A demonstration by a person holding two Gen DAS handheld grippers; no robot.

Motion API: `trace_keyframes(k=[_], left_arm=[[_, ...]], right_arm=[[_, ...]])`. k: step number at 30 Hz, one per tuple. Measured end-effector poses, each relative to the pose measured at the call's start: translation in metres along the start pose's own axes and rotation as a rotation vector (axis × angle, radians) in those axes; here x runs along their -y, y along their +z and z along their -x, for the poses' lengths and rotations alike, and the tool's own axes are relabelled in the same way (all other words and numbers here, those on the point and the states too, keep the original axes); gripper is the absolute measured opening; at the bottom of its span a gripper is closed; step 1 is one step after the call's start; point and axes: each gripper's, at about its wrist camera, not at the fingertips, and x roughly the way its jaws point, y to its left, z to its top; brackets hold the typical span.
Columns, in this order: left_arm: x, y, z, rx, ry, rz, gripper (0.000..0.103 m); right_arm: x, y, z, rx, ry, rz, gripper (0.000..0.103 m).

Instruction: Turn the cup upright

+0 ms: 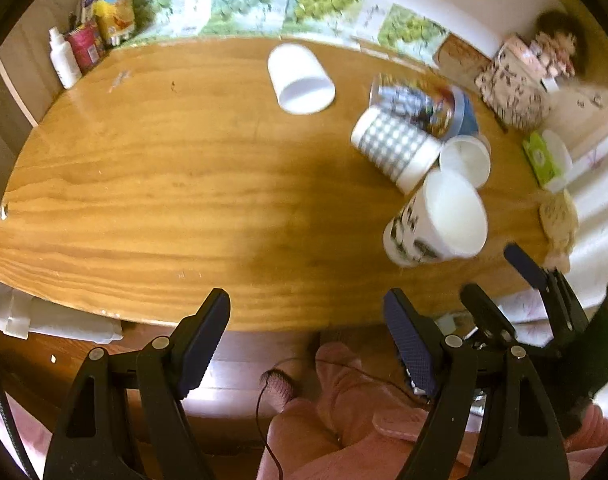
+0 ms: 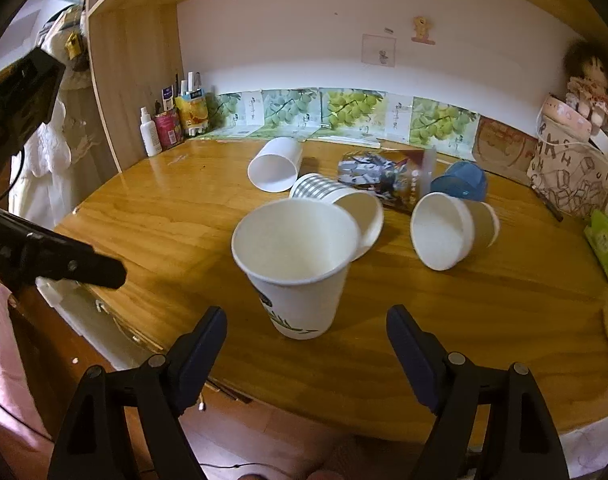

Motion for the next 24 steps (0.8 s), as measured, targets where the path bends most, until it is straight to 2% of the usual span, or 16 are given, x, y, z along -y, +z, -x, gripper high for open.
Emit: trace_keyframes(k=[3, 10, 14, 18, 24], left_arm=[[0.002, 0.009, 0.015, 0.060, -0.007, 0.020, 0.082], [0.000, 0.020, 0.051, 0.173, -0.015, 0.021, 0.082], [0.000, 0.018, 0.070, 0.212, -0.026, 0.014, 0.082], [0.006, 0.013, 0.092, 0.286, 0.009, -0.017, 0.082], [0.022, 0.003, 0.117, 0.341, 0.020, -0.016, 0.082]], right_arm=[[0.008, 0.014, 0.018, -0.009, -0.006, -0.036, 0.083], [0.015, 0.051, 0.060, -0.001, -0.085, -0.110, 0.084], [0.013, 0.064, 0.079, 0.011, -0.091, -0.174, 0.084], [0.007, 0.072, 0.094, -0.011, -0.084, -0.239, 0.084], [-0.007, 0.075, 0.119, -0.004, -0.076, -0.267, 0.084]])
